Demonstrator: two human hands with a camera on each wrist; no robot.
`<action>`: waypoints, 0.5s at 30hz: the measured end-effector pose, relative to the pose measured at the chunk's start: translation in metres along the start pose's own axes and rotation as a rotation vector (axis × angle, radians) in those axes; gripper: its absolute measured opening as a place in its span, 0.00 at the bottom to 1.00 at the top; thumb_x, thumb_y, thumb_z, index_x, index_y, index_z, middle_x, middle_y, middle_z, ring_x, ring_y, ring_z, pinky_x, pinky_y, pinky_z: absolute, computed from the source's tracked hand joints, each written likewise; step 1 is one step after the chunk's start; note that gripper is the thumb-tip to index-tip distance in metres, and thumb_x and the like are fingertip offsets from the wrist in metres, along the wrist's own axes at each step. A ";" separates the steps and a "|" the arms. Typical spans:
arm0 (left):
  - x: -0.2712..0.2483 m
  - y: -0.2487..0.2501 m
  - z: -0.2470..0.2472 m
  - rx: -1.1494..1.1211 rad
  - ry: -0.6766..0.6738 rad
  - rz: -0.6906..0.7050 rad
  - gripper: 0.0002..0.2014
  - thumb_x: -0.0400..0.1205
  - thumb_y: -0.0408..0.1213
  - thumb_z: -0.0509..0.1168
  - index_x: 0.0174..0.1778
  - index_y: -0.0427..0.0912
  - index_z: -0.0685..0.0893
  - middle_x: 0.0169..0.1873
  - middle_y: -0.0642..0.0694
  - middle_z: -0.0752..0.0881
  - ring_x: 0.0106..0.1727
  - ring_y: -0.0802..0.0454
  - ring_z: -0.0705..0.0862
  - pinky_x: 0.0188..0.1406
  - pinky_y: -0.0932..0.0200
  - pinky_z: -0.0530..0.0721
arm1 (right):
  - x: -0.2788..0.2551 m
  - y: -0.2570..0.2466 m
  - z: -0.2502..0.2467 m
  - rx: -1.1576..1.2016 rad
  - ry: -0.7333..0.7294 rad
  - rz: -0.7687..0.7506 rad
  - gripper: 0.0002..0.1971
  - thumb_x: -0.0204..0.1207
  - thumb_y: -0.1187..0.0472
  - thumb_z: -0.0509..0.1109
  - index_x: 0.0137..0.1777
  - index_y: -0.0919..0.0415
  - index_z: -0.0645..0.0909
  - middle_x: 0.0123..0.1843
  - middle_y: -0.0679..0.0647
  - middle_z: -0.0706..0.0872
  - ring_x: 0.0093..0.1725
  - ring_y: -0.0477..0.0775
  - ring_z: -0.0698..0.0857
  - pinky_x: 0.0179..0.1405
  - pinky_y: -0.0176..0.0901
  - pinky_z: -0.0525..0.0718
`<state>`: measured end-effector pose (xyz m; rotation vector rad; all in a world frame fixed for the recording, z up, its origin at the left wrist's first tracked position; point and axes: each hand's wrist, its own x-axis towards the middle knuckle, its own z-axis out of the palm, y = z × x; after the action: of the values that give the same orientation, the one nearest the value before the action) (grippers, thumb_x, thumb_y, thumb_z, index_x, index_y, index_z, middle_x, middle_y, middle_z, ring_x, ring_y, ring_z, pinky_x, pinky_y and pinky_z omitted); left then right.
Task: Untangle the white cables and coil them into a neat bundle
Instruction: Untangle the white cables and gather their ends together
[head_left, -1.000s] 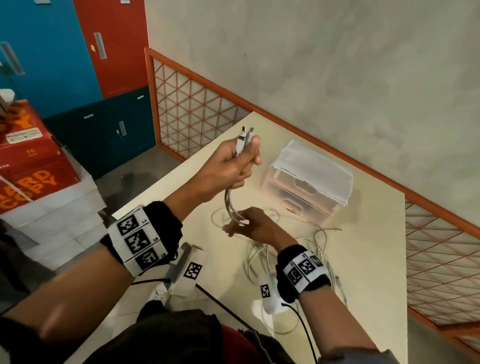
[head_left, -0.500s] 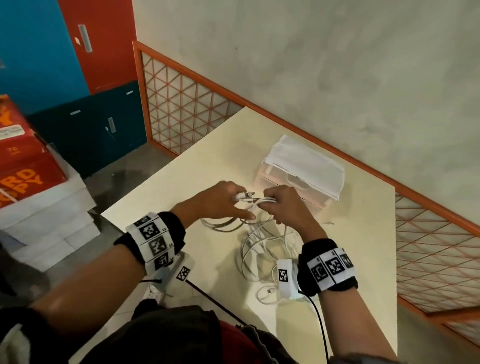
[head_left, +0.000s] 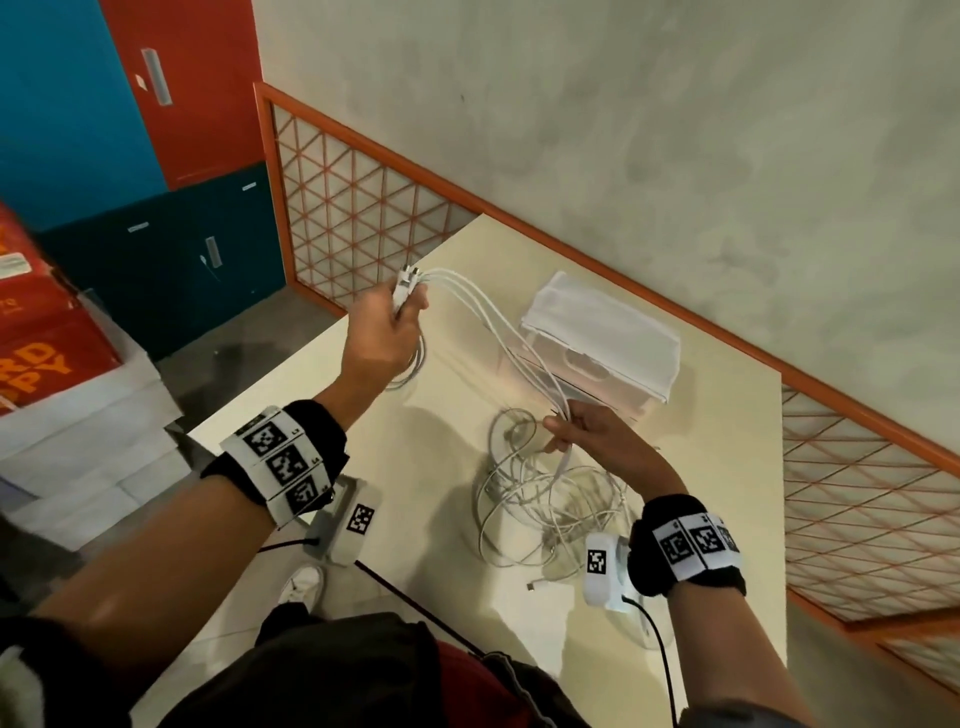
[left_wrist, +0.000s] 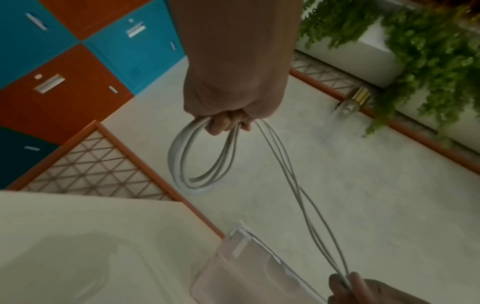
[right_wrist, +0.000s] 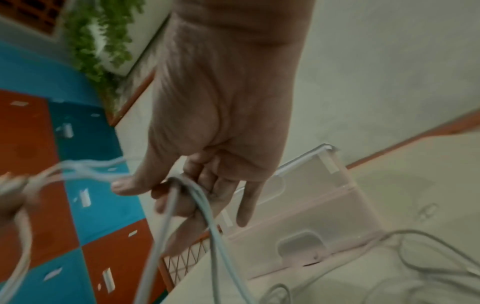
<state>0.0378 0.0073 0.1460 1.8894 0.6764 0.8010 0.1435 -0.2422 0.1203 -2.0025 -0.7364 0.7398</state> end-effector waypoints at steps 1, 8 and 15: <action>0.001 -0.008 0.002 0.007 0.004 -0.048 0.14 0.84 0.39 0.61 0.45 0.31 0.86 0.36 0.42 0.83 0.39 0.48 0.78 0.37 0.67 0.67 | -0.001 0.000 -0.001 0.011 0.008 -0.006 0.18 0.82 0.53 0.64 0.33 0.62 0.74 0.28 0.47 0.82 0.43 0.51 0.90 0.55 0.38 0.76; -0.008 -0.070 0.013 0.209 -0.210 -0.268 0.14 0.83 0.42 0.62 0.47 0.34 0.86 0.45 0.34 0.88 0.51 0.36 0.85 0.44 0.54 0.76 | -0.005 -0.045 -0.013 0.352 0.201 -0.036 0.26 0.84 0.41 0.49 0.38 0.59 0.77 0.24 0.48 0.58 0.20 0.46 0.59 0.22 0.38 0.71; -0.030 -0.018 0.014 -0.285 0.036 -0.027 0.25 0.79 0.41 0.70 0.69 0.41 0.70 0.45 0.61 0.81 0.39 0.75 0.81 0.39 0.77 0.74 | 0.001 -0.108 -0.039 -0.284 0.427 -0.245 0.17 0.82 0.52 0.63 0.38 0.59 0.88 0.17 0.46 0.69 0.22 0.46 0.66 0.21 0.32 0.63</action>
<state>0.0270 -0.0151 0.1177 1.6086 0.5758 0.8675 0.1483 -0.2116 0.2307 -2.1697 -0.8398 0.0576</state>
